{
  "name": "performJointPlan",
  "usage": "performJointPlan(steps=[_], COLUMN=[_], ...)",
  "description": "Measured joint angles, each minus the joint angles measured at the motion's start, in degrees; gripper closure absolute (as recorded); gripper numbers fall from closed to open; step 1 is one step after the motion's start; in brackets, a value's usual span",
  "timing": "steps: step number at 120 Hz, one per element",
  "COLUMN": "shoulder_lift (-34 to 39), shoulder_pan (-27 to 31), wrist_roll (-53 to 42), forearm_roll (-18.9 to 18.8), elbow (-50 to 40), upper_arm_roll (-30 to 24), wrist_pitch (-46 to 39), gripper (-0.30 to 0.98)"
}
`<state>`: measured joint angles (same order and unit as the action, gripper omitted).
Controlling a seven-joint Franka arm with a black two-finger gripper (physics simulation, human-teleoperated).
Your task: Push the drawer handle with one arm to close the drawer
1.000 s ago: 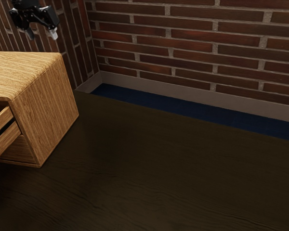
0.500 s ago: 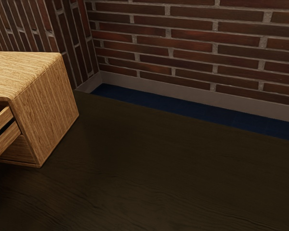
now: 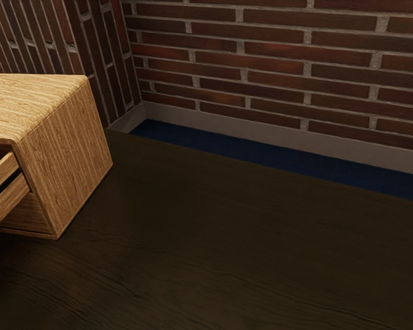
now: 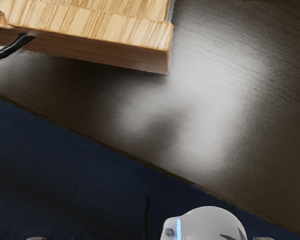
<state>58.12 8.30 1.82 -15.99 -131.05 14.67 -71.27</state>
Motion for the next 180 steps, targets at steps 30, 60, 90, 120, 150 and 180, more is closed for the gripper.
performJointPlan(steps=[30, 60, 90, 120, 150, 180], shoulder_lift=[2.03, 1.04, -2.51, -3.49, -3.38, -3.36], shoulder_pan=[13.17, 14.43, 14.42, 14.29, 14.38, 14.42], wrist_roll=[-2.23, -6.65, -10.26, -13.24, -15.69, -17.33], forearm_roll=[-0.28, -3.11, -7.13, -13.76, -16.25, -16.64], elbow=[-7.27, -12.47, -15.24, -17.25, -17.11, -16.81], upper_arm_roll=[-0.17, 5.63, 8.09, 17.05, 18.47, 18.47], wrist_pitch=[-6.93, -14.95, -22.65, -28.62, -32.53, -35.13], gripper=[0.46, 0.68, 0.76, 0.78, 0.78, 0.78])
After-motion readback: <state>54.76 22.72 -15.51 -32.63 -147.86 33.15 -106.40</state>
